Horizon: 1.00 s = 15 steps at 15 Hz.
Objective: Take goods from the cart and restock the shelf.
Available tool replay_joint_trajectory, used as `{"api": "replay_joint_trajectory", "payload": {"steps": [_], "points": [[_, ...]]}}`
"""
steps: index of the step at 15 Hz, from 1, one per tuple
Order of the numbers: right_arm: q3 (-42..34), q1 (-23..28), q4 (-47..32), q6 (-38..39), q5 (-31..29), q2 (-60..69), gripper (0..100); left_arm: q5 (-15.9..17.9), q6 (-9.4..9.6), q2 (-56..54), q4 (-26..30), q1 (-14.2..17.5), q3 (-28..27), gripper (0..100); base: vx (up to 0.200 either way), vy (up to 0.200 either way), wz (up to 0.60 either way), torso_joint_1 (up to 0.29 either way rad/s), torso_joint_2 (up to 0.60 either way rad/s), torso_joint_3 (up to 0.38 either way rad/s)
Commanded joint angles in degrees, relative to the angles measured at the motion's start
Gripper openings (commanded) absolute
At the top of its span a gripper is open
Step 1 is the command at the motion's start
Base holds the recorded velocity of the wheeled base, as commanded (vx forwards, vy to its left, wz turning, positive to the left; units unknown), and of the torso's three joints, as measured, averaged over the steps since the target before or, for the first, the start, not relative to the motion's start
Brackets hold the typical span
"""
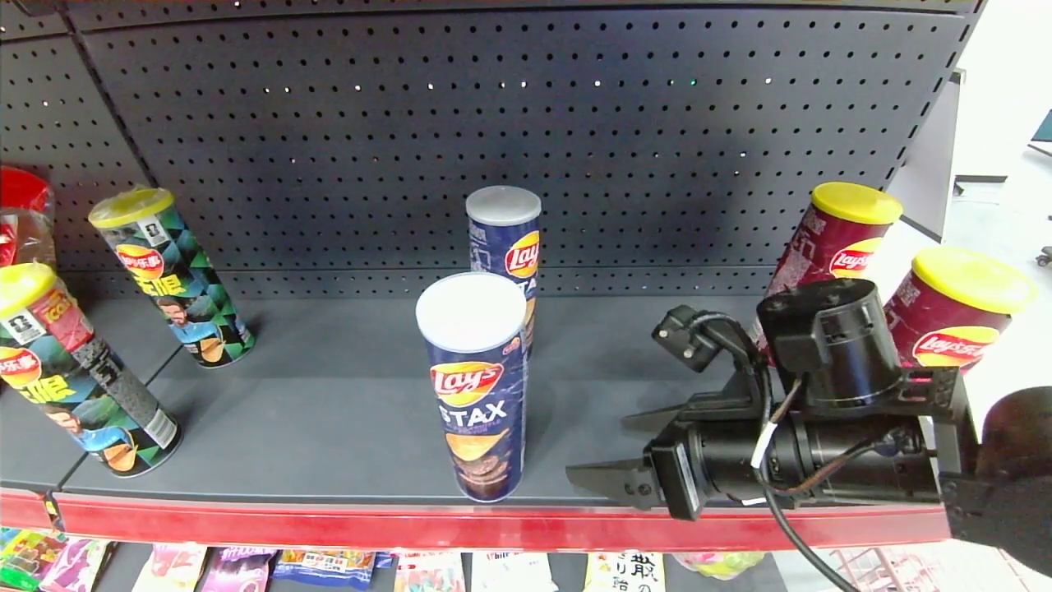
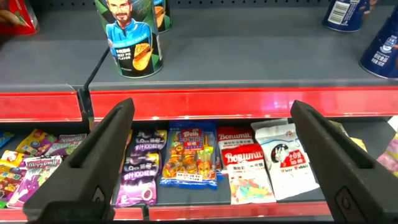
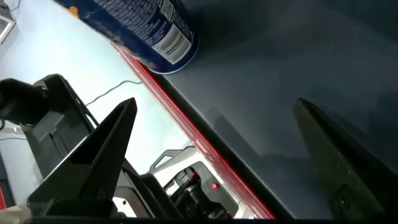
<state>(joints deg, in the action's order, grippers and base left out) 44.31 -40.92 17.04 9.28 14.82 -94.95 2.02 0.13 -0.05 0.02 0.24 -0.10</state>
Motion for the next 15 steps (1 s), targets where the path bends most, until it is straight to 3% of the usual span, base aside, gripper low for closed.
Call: {"api": "replay_joint_trajectory", "payload": {"steps": [1,15], "points": [[2.09,-0.03,0.01,0.13,0.03,-2.43,100,0.00,0.04,0.05,0.06,0.02,0.01,100,0.000,0.000,0.00,0.000,0.00,0.000],[5.78,-1.88,0.01,-3.21,0.03,-6.91,100,0.00,0.04,0.05,-0.02,0.02,0.01,100,0.000,0.000,0.00,0.000,0.00,0.000]]}}
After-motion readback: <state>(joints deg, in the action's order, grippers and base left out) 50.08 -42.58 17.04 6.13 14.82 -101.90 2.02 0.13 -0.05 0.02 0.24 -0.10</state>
